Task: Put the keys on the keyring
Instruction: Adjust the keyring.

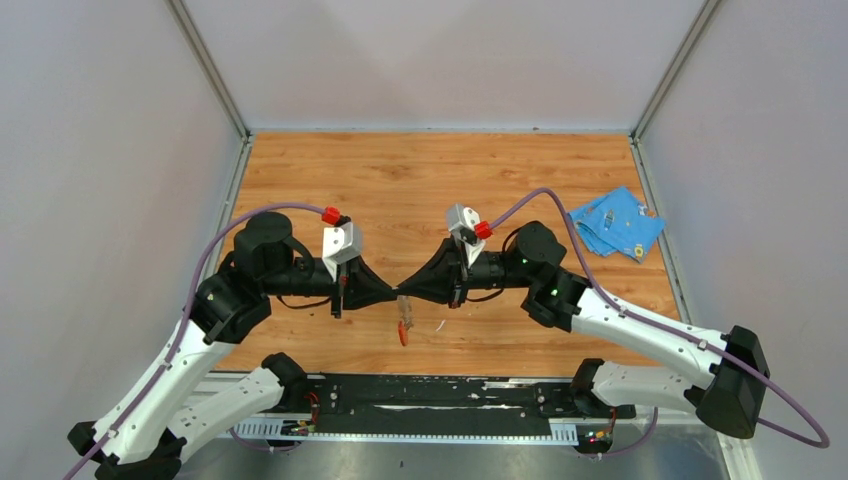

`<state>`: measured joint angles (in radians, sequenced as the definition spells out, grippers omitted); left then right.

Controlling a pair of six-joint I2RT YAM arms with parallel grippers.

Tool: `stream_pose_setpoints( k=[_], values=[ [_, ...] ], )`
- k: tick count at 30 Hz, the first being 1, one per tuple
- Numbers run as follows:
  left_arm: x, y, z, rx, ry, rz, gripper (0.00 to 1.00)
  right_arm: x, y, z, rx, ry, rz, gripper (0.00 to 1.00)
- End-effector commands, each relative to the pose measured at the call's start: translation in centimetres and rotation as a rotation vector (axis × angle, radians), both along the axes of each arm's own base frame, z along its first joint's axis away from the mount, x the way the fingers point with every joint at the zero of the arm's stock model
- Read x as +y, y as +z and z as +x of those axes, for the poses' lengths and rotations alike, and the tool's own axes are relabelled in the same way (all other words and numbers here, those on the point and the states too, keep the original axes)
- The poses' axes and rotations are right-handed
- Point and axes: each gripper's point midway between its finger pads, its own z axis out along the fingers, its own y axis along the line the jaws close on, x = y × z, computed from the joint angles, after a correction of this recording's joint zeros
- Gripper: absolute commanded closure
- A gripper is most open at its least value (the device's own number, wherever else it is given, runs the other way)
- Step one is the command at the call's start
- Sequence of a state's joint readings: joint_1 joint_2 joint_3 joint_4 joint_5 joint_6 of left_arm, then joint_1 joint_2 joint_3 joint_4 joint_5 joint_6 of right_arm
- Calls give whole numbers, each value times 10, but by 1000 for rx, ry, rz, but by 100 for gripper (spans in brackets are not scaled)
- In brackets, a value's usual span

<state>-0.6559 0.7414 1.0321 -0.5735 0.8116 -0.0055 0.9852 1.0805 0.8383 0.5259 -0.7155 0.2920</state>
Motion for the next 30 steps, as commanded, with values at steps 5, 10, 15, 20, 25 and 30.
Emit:
stream_pose_setpoints(
  k=[5, 10, 15, 20, 25, 30],
  values=[
    [9, -14, 4, -96, 13, 59, 100, -5, 23, -2, -46, 4, 42, 92],
    [22, -20, 14, -295, 32, 114, 100, -16, 26, 3, -82, -64, 6, 59],
    [30, -14, 19, -528, 12, 133, 100, -29, 30, 13, -131, -152, -30, 51],
    [36, -7, 20, -800, -40, 146, 100, -36, 26, 29, -125, -235, -57, 48],
    [44, -1, 19, -1047, -68, 169, 100, -40, 15, 42, -99, -291, -82, 48],
    [46, 4, 18, -1096, -69, 167, 100, -39, 8, 48, -75, -300, -96, 48]
  ],
)
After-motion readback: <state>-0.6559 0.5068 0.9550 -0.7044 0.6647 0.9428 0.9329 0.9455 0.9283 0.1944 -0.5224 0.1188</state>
